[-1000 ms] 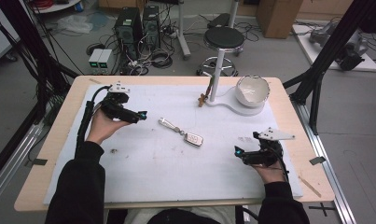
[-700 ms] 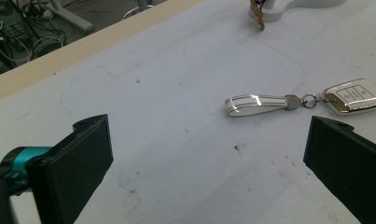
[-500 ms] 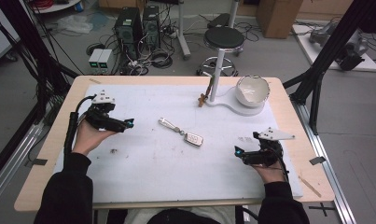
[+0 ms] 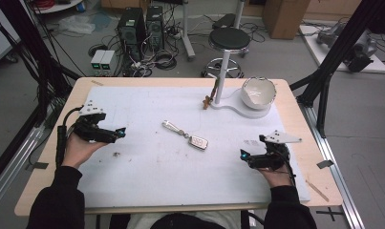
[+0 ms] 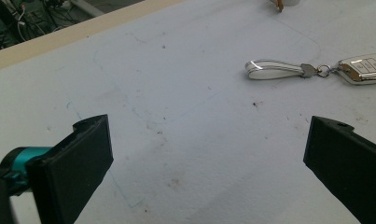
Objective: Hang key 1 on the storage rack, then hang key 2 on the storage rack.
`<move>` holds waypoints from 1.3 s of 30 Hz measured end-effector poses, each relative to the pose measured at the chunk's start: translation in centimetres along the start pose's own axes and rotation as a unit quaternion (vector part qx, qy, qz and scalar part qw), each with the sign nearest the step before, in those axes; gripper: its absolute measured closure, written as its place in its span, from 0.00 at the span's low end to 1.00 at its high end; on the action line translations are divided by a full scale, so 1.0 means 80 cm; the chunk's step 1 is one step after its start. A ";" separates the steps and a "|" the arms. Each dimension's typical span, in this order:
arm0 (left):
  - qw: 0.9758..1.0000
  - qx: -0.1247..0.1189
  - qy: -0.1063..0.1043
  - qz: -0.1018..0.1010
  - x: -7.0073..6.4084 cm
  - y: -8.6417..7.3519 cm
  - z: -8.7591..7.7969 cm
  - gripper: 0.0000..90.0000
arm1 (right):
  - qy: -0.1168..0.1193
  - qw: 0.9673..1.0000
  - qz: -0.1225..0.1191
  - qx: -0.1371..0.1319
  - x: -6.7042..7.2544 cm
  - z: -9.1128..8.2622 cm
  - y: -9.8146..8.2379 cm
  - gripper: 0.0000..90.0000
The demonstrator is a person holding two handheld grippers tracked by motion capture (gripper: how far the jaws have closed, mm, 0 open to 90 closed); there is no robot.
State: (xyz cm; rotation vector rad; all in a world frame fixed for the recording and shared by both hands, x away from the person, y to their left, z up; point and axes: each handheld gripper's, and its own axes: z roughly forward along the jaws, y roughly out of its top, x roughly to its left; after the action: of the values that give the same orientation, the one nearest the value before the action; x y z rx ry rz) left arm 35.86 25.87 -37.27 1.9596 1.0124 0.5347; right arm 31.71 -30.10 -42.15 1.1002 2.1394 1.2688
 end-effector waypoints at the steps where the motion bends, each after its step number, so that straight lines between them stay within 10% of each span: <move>1: 1.000 0.000 0.002 0.002 -0.001 -0.002 -0.001 0.02 | 0.000 1.000 0.001 0.000 0.000 0.000 0.000 0.01; 39: 0.998 -0.003 0.037 -0.041 0.004 -0.115 -0.052 0.02 | 0.009 1.000 0.004 0.011 -0.001 0.006 0.004 0.01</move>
State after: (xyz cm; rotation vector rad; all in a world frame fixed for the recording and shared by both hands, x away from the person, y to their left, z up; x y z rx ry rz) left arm 29.06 31.04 -42.69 1.8965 1.1311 0.5678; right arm 32.21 -29.86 -42.13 1.1111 2.1695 1.2661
